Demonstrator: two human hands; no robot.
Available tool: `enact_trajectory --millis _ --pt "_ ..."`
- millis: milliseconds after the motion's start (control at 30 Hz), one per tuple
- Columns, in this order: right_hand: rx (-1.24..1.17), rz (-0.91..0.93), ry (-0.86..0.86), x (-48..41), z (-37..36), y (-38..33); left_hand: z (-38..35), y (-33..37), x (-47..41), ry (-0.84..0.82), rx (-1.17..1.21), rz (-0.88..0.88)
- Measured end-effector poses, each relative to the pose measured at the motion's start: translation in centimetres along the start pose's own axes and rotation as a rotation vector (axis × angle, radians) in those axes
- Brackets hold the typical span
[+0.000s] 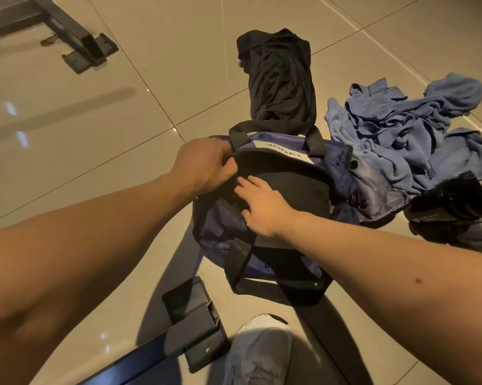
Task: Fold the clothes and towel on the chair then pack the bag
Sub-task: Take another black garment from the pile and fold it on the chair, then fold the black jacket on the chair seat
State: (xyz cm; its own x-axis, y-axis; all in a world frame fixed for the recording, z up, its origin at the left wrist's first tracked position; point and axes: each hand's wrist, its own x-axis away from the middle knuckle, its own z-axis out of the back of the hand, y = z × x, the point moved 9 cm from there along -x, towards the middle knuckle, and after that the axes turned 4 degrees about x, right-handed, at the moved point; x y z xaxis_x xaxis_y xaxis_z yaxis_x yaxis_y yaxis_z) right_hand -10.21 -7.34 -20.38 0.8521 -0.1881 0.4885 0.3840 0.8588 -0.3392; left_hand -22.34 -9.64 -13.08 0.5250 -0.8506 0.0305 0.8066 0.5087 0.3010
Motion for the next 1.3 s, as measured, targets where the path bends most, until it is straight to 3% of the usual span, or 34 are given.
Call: enact_trajectory --millis 100,200,300,400,467,567,667,733,867,1000,1200,1300 --pt "0.053 0.05 -0.166 -0.6 -1.0 -1.2 2.3 0.5 0.8 0.15 0.095 -0.02" --pt "-0.034 0.053 -0.14 -0.3 -0.5 -0.9 1.6 0.4 1.6 0.16 0.134 -0.04" --pt "-0.188 0.045 0.187 1.9 1.8 0.2 0.8 0.0 1.6 0.161 0.128 0.004" --pt "-0.203 -0.111 0.556 5.8 3.7 3.5 0.2 0.4 1.8 0.178 0.108 -0.015" --pt "-0.123 -0.241 0.626 7.6 3.8 5.8 -0.6 1.4 2.0 0.158 0.027 -0.125" --pt "-0.077 -0.39 0.425 7.5 1.8 8.7 -2.0 2.2 2.5 0.092 -0.067 -0.191" --pt "-0.082 -0.37 0.153 6.2 -0.4 9.6 -4.0 2.5 3.7 0.002 -0.201 -0.273" --pt "-0.045 -0.348 0.09 6.1 -0.6 9.3 -5.4 1.6 4.1 -0.077 -0.248 -0.245" --pt "-0.043 -0.366 0.382 8.0 2.7 9.0 -5.4 1.2 3.6 -0.12 -0.214 -0.171" --pt "-0.003 -0.266 0.582 8.3 5.9 9.8 -3.6 2.8 1.7 -0.013 -0.092 -0.135" --pt "0.073 -0.288 0.327 4.7 5.2 13.4 -3.9 7.7 -3.1 0.012 -0.032 -0.115" --pt "-0.008 -0.261 0.416 4.7 6.0 14.0 -4.5 8.4 -6.3 0.053 0.002 -0.008"
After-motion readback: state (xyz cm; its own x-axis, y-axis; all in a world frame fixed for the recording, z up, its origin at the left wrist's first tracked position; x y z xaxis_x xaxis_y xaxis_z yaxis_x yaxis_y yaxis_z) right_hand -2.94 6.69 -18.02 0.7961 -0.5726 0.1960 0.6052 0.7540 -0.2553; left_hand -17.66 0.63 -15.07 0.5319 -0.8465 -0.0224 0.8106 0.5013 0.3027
